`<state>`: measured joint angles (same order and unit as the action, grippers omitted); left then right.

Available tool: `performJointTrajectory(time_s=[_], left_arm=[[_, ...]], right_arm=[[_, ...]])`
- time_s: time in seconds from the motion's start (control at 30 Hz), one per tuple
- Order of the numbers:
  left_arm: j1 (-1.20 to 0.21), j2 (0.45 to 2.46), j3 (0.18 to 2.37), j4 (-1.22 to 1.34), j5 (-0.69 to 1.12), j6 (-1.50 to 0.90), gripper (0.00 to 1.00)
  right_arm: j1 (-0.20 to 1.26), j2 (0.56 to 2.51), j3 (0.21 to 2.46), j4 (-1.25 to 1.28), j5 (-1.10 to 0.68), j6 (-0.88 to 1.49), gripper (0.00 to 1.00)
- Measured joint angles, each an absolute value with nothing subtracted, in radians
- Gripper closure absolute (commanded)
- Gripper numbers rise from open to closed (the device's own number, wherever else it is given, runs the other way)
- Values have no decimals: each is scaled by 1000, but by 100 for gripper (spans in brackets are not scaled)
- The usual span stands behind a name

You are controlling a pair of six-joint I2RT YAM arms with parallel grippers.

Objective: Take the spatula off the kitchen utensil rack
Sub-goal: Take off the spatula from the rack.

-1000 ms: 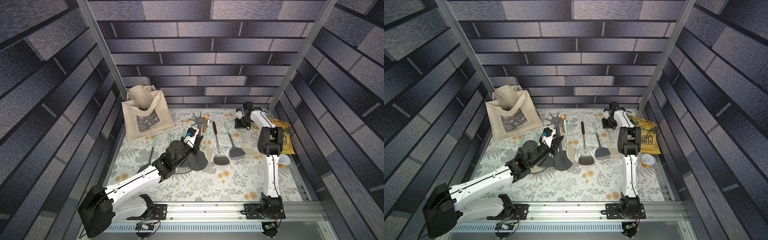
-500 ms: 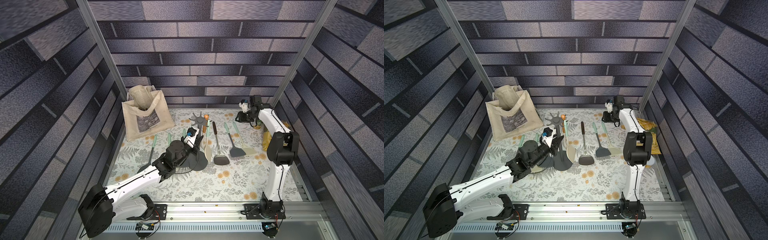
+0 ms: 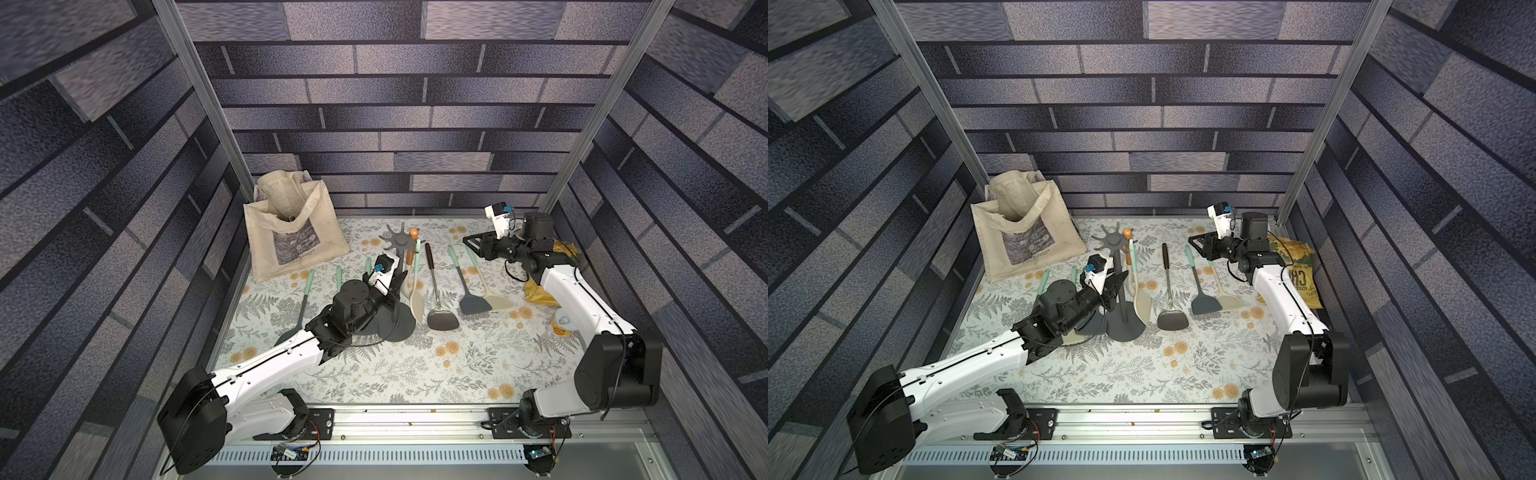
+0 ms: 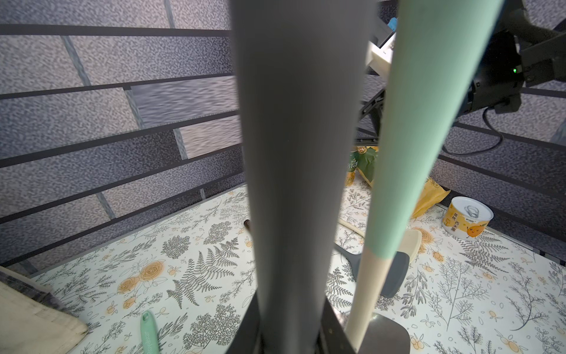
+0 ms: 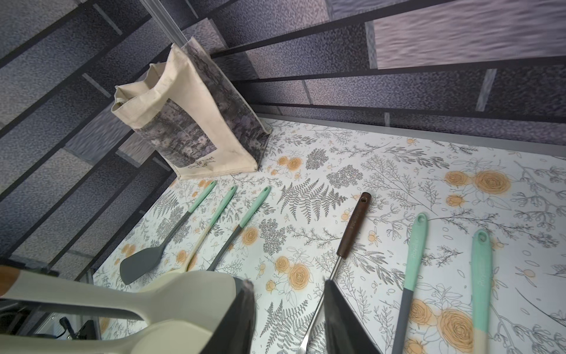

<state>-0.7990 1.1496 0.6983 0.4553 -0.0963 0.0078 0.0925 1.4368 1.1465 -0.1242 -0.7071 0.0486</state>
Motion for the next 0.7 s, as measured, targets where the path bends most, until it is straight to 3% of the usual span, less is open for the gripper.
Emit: performJointTrajectory(time_s=[0.43, 0.7], left_arm=[[-799, 1149, 698, 455, -97, 8, 86], [-799, 1149, 698, 454, -97, 8, 86]], right_arm=[[213, 1173, 992, 35, -757, 56, 56], [264, 1111, 979, 35, -796, 83, 57]])
